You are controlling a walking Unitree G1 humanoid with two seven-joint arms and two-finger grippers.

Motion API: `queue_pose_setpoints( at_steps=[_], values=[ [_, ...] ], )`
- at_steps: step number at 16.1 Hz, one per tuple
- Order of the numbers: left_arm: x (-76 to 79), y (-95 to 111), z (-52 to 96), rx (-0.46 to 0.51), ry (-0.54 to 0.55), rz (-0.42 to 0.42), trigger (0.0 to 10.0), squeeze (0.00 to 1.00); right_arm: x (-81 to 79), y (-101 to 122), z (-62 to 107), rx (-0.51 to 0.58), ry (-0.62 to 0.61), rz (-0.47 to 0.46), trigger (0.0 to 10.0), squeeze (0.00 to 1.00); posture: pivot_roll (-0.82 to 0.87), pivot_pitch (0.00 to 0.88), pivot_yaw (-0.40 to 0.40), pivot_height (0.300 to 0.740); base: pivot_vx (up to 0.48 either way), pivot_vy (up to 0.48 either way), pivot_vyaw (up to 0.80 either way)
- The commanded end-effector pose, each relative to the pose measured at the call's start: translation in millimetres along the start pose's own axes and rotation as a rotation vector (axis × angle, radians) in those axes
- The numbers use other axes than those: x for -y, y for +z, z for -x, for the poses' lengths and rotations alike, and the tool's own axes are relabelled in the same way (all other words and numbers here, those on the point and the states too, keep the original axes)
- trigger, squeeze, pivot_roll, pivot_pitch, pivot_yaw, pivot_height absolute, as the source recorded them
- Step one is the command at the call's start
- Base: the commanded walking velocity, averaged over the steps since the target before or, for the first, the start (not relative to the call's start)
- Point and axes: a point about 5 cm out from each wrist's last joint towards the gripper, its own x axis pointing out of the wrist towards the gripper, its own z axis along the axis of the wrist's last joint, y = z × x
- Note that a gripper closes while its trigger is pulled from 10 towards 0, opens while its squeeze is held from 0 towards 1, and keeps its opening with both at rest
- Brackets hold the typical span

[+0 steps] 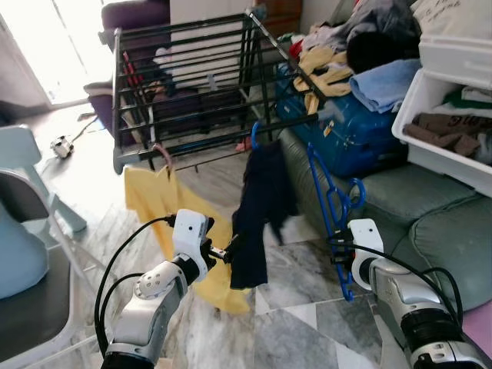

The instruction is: Hang hanger

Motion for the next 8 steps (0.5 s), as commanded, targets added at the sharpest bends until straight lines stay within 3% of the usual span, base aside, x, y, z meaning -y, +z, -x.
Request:
queue_pose_setpoints(
  at_steps=[1,8],
  values=[
    [-2.6,3,0.0,0.003,0.006,-0.010,10.0,0.00,-4.1,12,-0.8,0.035,0.016,0.021,10.0,0.00,-0.14,0.000,0.069,0.740,0.461,0.000,0.00],
    [-2.5,2,0.3,0.003,0.011,-0.005,10.0,0.00,-1.2,26,0.1,0.067,0.073,0.125,10.0,0.00,-0.14,0.000,0.058,0.740,0.467,0.000,0.00]
  ],
)
